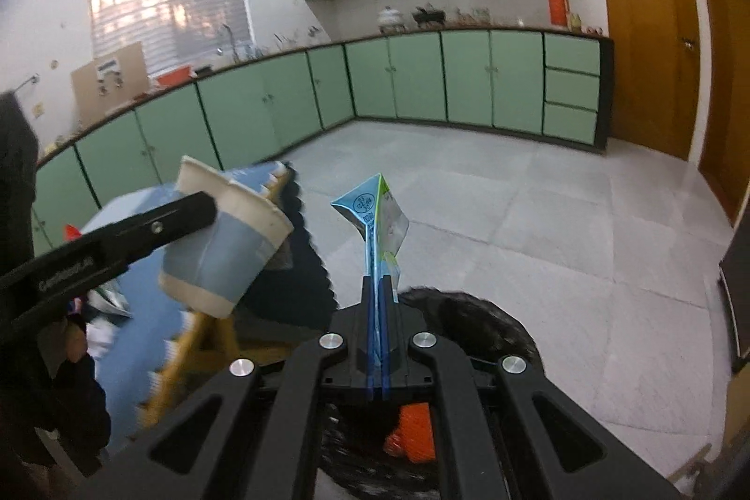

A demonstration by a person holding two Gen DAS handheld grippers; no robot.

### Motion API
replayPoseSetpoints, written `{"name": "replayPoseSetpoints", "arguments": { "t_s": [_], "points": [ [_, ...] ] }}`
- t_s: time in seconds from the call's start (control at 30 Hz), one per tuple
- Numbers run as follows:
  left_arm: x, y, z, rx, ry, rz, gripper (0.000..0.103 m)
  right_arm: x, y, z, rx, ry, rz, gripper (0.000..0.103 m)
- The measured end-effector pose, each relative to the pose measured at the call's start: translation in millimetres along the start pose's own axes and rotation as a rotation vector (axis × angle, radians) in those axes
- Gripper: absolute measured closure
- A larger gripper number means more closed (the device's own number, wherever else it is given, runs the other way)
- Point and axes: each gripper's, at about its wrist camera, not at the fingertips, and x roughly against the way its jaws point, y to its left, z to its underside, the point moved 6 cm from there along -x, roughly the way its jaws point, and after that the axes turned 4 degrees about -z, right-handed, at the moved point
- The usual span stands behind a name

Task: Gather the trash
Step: 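Carry the cup and carton to the black bin and release them, then return both tools to the table over the remaining trash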

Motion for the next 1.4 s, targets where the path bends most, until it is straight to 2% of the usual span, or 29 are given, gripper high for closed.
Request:
{"name": "replayPoseSetpoints", "arguments": {
  "t_s": [0.1,0.13,0.2,0.33,0.43,0.5,0.63,0.77,0.93,1.03,1.2,1.3,1.4],
  "points": [
    [-29.0,-5.2,6.6,-0.001,0.053,0.007,0.059,-10.5,-23.8,9.4,-0.026,0.037,0.011,0.097],
    [-34.9,-6.9,8.6,0.0,0.063,0.008,0.058,-12.1,-29.0,10.5,-0.033,0.04,0.012,0.092],
    [-47.9,-8.1,11.6,-0.001,0.088,0.015,0.046,-13.6,-35.5,14.0,-0.048,0.044,0.019,0.087],
    [-61.8,-12.8,10.8,-0.003,0.105,0.027,0.042,-12.0,-47.1,14.3,-0.073,0.035,0.031,0.085],
    [-53.3,-11.7,3.9,0.016,0.093,0.035,0.042,-4.2,-45.8,11.6,-0.076,0.02,0.039,0.082],
    [-35.4,-11.3,-2.1,0.011,0.058,0.03,0.042,0.2,-44.2,7.5,-0.07,0.011,0.042,0.075],
    [13.5,0.0,-17.0,-0.017,-0.026,-0.01,0.041,19.0,-22.4,-0.4,-0.042,-0.028,0.036,0.05],
    [76.4,35.6,-22.0,-0.04,-0.104,-0.121,0.032,39.0,19.4,-12.0,-0.019,-0.088,0.01,0.025],
    [152.3,107.9,-12.6,-0.029,-0.137,-0.289,0.023,49.1,84.6,-18.1,-0.008,-0.134,-0.091,0.007],
    [194.2,158.5,-4.2,0.011,-0.141,-0.398,0.017,48.6,119.6,-18.3,-0.007,-0.136,-0.149,0.006],
    [247.1,224.0,12.2,0.033,-0.131,-0.569,0.017,36.0,190.9,-9.8,0.035,-0.106,-0.222,0.006],
    [267.3,249.1,26.1,0.06,-0.11,-0.622,0.017,27.9,224.6,2.3,0.073,-0.08,-0.246,0.006],
    [280.0,256.8,35.4,0.091,-0.103,-0.624,0.017,22.9,249.5,16.0,0.085,-0.055,-0.278,0.006]
  ]
}}
